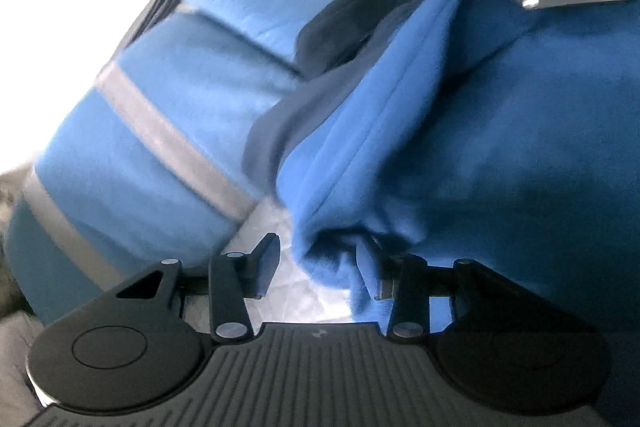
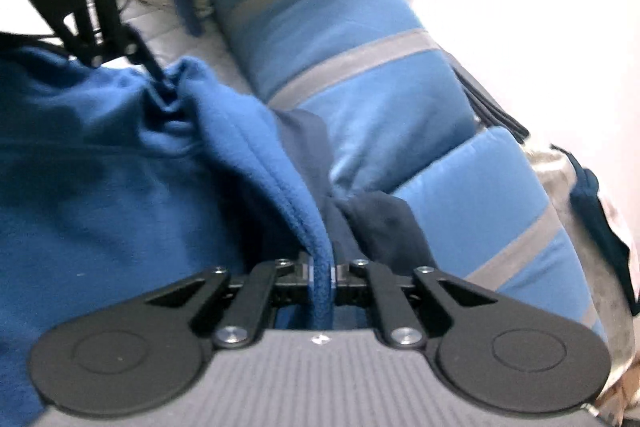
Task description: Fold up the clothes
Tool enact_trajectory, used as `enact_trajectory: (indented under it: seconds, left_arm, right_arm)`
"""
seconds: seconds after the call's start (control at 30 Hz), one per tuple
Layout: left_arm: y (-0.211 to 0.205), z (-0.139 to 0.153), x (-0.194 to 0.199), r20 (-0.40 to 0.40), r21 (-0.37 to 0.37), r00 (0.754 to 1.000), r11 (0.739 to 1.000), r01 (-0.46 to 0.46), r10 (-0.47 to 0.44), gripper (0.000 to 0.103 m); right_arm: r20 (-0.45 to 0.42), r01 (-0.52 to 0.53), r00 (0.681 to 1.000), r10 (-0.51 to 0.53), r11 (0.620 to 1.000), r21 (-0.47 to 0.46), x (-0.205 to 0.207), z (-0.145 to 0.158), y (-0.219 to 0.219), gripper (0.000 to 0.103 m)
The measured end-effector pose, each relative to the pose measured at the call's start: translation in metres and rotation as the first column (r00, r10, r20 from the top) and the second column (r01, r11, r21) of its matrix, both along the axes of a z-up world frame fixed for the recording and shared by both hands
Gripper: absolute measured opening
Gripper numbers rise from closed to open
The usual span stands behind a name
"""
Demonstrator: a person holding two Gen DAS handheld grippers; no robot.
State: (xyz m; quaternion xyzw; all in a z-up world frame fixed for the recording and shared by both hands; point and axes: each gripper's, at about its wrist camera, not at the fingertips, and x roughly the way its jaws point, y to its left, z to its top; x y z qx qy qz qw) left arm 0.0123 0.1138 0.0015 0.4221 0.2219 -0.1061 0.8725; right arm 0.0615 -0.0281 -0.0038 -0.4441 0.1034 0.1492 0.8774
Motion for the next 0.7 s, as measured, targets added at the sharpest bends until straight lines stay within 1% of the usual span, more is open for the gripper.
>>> enact_trajectory:
  seconds: [0.07,0.1,0.27,0.33,0.37,0.4,0.43,0.47,0.5,0.67,0.7]
  left_arm:
    - [0.005,0.004,0.008,0.007,-0.06,1.0,0.998,-0.015,0.015,0.042]
    - [0.005,0.004,0.013,0.003,-0.071,1.0,0.997,-0.015,0.015,0.042]
    - [0.002,-0.005,0.033,-0.046,-0.052,0.999,0.999,-0.012,0.01,0.042]
    - [0.001,-0.005,0.036,-0.041,-0.044,0.999,0.999,-0.006,0.004,0.036]
    - [-0.001,-0.006,0.036,-0.027,-0.008,1.0,1.0,0.01,-0.01,0.026]
    - [-0.003,-0.009,0.034,-0.008,0.043,1.0,0.999,0.03,-0.029,0.02]
    - [-0.005,-0.014,0.031,0.016,0.123,0.998,0.991,0.06,-0.062,0.016]
    - [-0.005,-0.021,0.026,0.04,0.215,0.994,0.973,0.088,-0.099,0.016]
    - [-0.006,-0.023,0.024,0.048,0.254,0.992,0.962,0.104,-0.12,0.016]
    - [-0.012,-0.016,0.019,0.04,0.276,0.984,0.948,0.159,-0.176,0.017]
    - [-0.013,-0.014,0.018,0.038,0.28,0.982,0.945,0.169,-0.187,0.018]
  right_arm:
    - [0.0,0.016,1.0,-0.016,1.0,0.011,0.005,0.003,-0.003,0.007]
    - [-0.002,0.024,1.0,-0.024,1.0,0.019,0.008,0.004,-0.005,0.007]
    - [0.019,0.082,0.996,-0.083,0.994,0.078,0.022,0.018,-0.015,0.007]
    - [0.02,0.092,0.995,-0.094,0.992,0.085,0.027,0.02,-0.019,0.006]
    - [0.02,0.096,0.995,-0.098,0.991,0.089,0.029,0.021,-0.021,0.006]
    - [0.02,0.101,0.994,-0.103,0.991,0.092,0.031,0.022,-0.023,0.006]
    - [0.017,0.099,0.995,-0.101,0.991,0.087,0.032,0.021,-0.024,0.006]
    - [0.014,0.097,0.995,-0.098,0.992,0.08,0.033,0.02,-0.024,0.005]
    - [0.01,0.095,0.995,-0.096,0.993,0.074,0.034,0.018,-0.025,0.005]
    - [-0.032,0.03,0.999,-0.03,0.999,0.011,0.018,0.006,-0.018,0.005]
    - [-0.04,0.022,0.999,-0.021,1.0,0.012,0.015,0.007,-0.018,0.006]
